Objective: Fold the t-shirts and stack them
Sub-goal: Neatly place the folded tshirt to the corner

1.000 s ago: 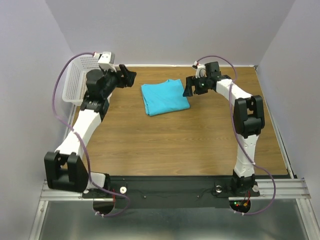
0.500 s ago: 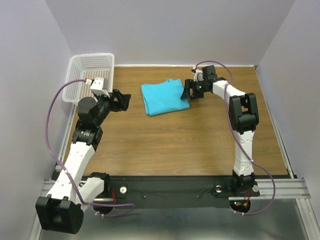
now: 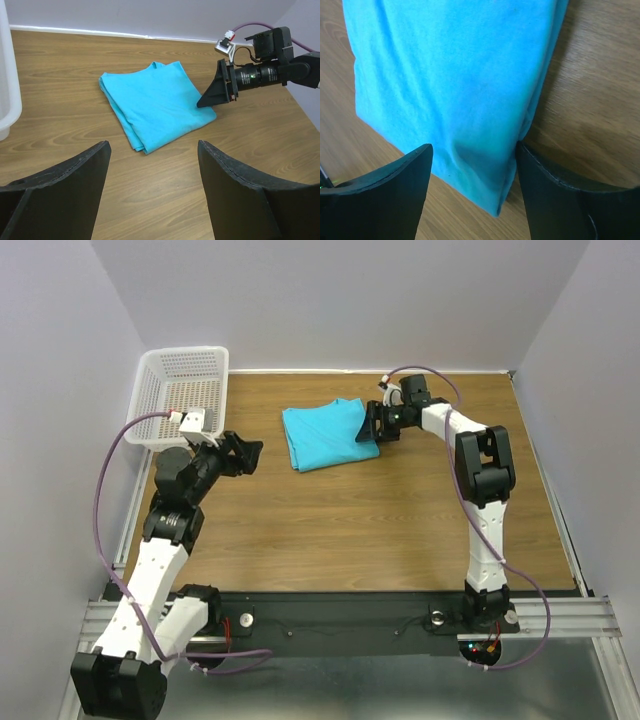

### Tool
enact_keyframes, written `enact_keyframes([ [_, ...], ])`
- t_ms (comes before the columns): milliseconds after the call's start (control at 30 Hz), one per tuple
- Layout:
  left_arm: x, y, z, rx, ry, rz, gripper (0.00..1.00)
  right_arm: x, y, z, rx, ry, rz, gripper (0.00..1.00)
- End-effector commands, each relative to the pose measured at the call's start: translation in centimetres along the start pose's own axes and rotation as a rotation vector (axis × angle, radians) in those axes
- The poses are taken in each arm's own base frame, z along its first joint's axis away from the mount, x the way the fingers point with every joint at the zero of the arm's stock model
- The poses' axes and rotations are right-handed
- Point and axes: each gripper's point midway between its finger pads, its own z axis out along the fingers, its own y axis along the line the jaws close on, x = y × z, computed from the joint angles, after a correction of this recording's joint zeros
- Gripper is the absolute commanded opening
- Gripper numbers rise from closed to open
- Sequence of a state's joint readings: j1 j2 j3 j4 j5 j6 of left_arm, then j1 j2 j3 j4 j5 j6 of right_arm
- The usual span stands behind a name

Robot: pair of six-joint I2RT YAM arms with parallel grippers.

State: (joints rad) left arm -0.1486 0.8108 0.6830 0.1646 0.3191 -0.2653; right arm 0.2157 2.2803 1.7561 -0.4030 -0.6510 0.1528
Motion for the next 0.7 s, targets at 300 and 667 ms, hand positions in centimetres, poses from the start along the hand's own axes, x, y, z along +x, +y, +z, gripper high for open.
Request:
enact_keyframes([
  [300,-3.0,-2.0,-1.9,0.054,-0.084,0.007,0.82,2.8,-1.1,2.0,0.054,0.072,0.087,0.40],
  [667,-2.7,-2.6,-2.2,0.085,-0.068,0.001,0.82,-0.3,-5.4,-2.0,0.234,-0.036,0.051,0.01],
])
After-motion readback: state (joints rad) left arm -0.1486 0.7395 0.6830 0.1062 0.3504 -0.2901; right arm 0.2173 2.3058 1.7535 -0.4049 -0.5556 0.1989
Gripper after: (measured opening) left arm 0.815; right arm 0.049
